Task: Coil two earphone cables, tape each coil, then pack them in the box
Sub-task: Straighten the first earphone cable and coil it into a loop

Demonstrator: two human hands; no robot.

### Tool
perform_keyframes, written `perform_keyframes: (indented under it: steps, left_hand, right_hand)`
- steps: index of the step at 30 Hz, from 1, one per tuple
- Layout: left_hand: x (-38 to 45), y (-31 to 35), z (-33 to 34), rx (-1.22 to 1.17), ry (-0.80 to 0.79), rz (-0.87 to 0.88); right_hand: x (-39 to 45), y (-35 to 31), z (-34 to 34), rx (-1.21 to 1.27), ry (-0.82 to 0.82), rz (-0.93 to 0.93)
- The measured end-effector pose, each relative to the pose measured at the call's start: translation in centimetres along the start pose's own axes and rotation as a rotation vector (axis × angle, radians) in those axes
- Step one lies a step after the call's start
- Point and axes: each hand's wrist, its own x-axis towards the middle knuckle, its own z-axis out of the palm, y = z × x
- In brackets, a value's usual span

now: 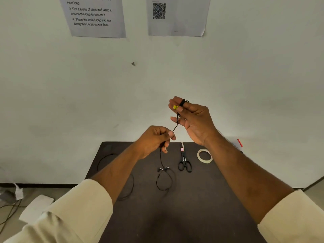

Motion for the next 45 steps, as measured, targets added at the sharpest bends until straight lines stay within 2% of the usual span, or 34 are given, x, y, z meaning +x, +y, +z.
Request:
perform_keyframes:
  steps: [3, 6, 8, 11, 17, 20, 25, 29, 31, 34, 37, 42, 45]
  left_hand:
    - [-0.7, 1.0, -1.0, 0.263, -0.026, -0.034]
    - [-1.0, 3.3, -2.5, 0.51, -0.091, -0.007]
    - [-0.5, 5.0, -3.2, 0.656, -0.091, 0.035]
    - [0.6, 6.9, -3.4, 0.775, -0.076, 0.109]
    - [2.1, 7.6, -2.6, 0.621, -0.052, 0.245]
    - [2.1, 6.6, -1.8, 0.361, -0.052, 0.245]
    - [1.3, 3.5, 0.6, -0.143, -0.002, 0.098]
    - [0.8, 0.8, 2.3, -0.352, -0.057, 0.002]
    - [0.4, -0.2, 2.8, -0.355, -0.052, -0.024]
    - [-0.1, -0.8, 2.5, -0.247, -0.019, -0.057]
    - [-0.5, -0.7, 1.5, 0.032, 0.005, -0.071]
    - [-0.8, 1.0, -0.5, 0.432, -0.014, -0.116]
    - [-0.6, 3.0, -1.8, 0.599, -0.046, -0.077]
  right_hand:
    - [0.0, 0.5, -1.6, -0.356, -0.033, 0.007]
    - [-0.6, 1.2, -3.2, -0.611, -0.137, 0.131]
    - [-1.2, 1.9, -3.6, -0.646, -0.188, 0.206]
    - [-2.1, 2.6, -3.1, -0.56, -0.21, 0.291]
    - [-3.0, 2.4, -2.2, -0.184, -0.247, 0.455]
    - [-3.3, 1.9, -1.7, 0.02, -0.303, 0.509]
    - [-2.9, 0.1, -0.3, 0.258, -0.32, 0.335]
    - [-1.5, -1.5, 0.6, 0.277, -0.279, 0.201]
    - [-0.8, -2.0, 0.3, 0.213, -0.211, 0.148]
    - [-0.2, -1.8, -0.5, 0.031, -0.109, 0.091]
    - [0.1, -0.7, -1.7, -0.252, -0.073, 0.055]
    - [0.0, 1.1, -3.4, -0.622, -0.159, 0.114]
    - [-0.4, 1.9, -4.0, -0.704, -0.222, 0.213]
